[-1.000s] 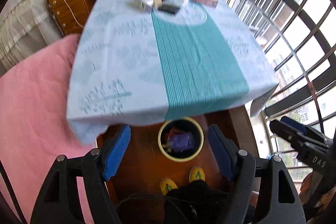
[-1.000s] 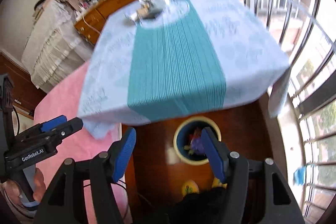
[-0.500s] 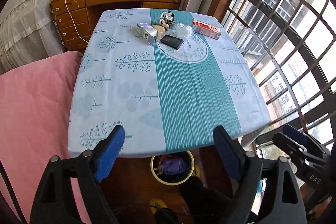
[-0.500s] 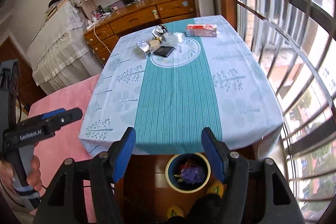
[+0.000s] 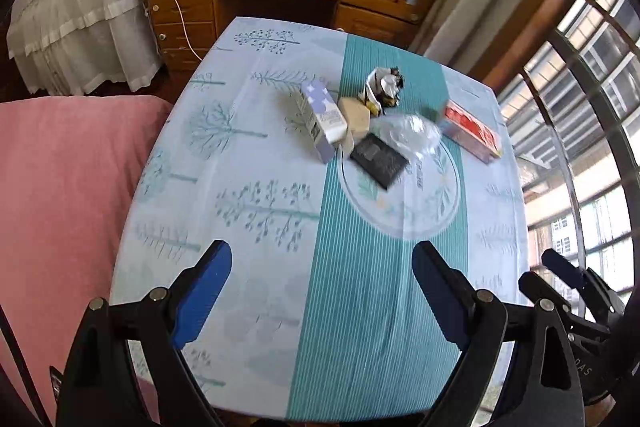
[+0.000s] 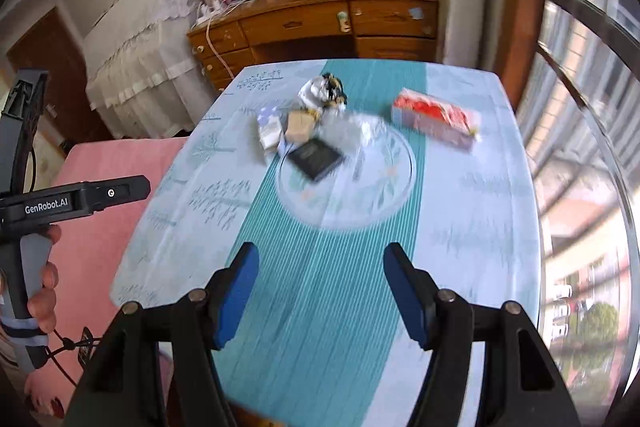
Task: Collect trash
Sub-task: 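Grasp the white-purple box with the left tool while the right tool grasps the clear plastic bag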
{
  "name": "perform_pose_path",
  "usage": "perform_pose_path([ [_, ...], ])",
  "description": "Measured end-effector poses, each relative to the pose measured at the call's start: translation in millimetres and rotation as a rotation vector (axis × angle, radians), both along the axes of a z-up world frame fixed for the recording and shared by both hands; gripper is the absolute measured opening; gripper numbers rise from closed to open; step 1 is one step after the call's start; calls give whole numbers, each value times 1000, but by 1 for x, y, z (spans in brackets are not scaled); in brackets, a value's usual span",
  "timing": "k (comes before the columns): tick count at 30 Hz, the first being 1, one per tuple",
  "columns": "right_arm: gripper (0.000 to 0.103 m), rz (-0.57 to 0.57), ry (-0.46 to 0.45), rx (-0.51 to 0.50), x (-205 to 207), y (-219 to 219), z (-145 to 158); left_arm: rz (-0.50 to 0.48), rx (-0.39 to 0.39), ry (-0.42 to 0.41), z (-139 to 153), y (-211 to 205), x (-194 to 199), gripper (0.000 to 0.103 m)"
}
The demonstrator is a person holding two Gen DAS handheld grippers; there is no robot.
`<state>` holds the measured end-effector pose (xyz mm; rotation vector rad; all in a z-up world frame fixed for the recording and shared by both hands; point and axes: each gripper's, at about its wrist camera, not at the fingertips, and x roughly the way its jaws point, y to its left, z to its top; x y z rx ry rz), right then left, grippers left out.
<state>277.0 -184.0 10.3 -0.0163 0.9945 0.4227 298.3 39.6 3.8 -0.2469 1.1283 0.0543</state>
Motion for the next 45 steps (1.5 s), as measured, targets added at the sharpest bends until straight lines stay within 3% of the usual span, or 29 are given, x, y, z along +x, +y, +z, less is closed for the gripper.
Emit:
perform_pose_path([
  [8, 65, 175, -3, -133, 141, 8, -39, 88, 2, 133, -51, -14, 103, 90],
  [14, 66, 339, -13, -198, 190, 43, -70, 151, -10, 206, -84, -9, 141, 90],
  [21, 71, 499, -32, -276, 203, 76, -104, 215, -31, 236, -103, 2, 171, 90],
  [23, 70, 503, -1, -280, 208, 78, -113, 234, -44, 242, -107, 5, 178, 90],
  [24, 56, 502, 11, -277, 210, 78, -115, 244, -55, 245, -110, 6, 183, 90],
  [25, 53, 499, 22, -266, 211, 77, -118, 252, -61, 246, -112, 7, 185, 90],
  [37, 47, 427, 54, -148, 209, 57, -119, 390, -61, 267, -136, 19, 214, 87],
  [43, 46, 404, 56, -129, 208, 53, -119, 395, -44, 327, -155, 17, 224, 55],
  [45, 46, 401, 58, -123, 208, 52, -119, 387, -35, 332, -157, 16, 223, 38],
])
